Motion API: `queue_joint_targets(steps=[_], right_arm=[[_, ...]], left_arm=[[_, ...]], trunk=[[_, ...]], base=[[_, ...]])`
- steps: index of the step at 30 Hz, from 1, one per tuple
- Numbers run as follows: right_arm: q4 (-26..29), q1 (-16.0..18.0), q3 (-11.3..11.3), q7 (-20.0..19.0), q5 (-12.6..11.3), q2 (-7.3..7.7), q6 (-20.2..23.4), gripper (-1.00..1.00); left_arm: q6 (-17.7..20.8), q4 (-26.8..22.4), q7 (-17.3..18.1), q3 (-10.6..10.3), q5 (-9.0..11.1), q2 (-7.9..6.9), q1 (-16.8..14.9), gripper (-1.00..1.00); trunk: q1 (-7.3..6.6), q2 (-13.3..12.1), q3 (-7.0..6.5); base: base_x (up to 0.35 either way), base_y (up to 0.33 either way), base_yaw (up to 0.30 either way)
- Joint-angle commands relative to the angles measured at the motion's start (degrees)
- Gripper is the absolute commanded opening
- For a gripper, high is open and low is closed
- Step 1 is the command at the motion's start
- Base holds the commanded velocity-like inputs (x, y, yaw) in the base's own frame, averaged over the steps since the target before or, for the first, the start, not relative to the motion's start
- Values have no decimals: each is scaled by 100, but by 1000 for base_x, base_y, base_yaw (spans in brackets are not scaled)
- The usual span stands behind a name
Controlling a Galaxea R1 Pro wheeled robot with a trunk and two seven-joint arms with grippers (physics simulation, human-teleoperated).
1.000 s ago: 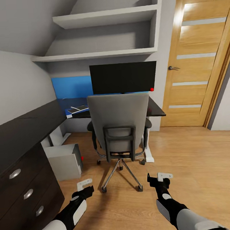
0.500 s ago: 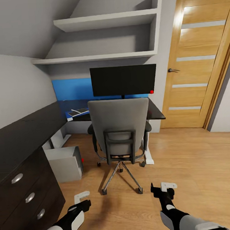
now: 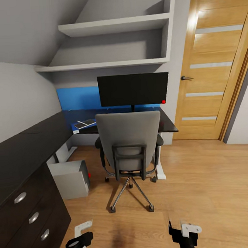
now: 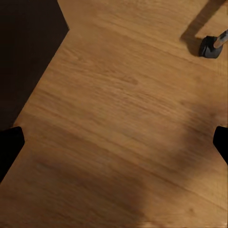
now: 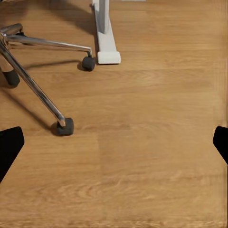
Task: In the bedroom, organize the workspace by keeping the computer under the desk, ensuring the monitor is on the desk, placing the keyboard on the desk next to the monitor, placing the mouse on the desk next to the keyboard, moving the folder from the swivel chair onto the desk next to the mouse, stacking the notebook on top of the folder with the pen on top of the notebook, and positioning the swivel chair next to the desk.
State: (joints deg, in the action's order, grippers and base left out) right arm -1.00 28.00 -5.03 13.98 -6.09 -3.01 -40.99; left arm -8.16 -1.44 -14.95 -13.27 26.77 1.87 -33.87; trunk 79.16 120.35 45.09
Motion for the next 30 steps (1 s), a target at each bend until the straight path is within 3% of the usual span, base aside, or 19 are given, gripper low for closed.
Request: queue_joint_targets(steps=[1,5,12,18,22,30], right_arm=[[-11,-48,-60,8,-51,-1,-44,100],[-11,-238,-65,5,-51,5,-155,100],[-13,-751,-68,0,-50,67,-850,100],[-14,-1038,-69,-4,-52,87,-1177,100],[-16,-1280,-71,-22,-51,89,-1466,100],[-10,-1354,-65,0,-86,111,-1511,100]], left_arm=[[-35,6,-18,-53,47,1,40,100],[-97,15,-17,-53,42,-1,226,100],[-427,21,-18,-53,32,2,797,100],[-1083,21,-38,-59,19,9,1261,100],[-1793,21,-49,-62,-61,14,1621,100],[-2199,21,-48,-62,-234,-7,2050,100]], trunk=[[-24,-39,-14],[-112,-199,-86],[-265,-480,-211],[-397,-721,-319],[-485,-881,-391],[-661,-1202,-534]], base=[[0,0,0],[0,0,0],[0,0,0],[0,0,0],[0,0,0],[0,0,0]])
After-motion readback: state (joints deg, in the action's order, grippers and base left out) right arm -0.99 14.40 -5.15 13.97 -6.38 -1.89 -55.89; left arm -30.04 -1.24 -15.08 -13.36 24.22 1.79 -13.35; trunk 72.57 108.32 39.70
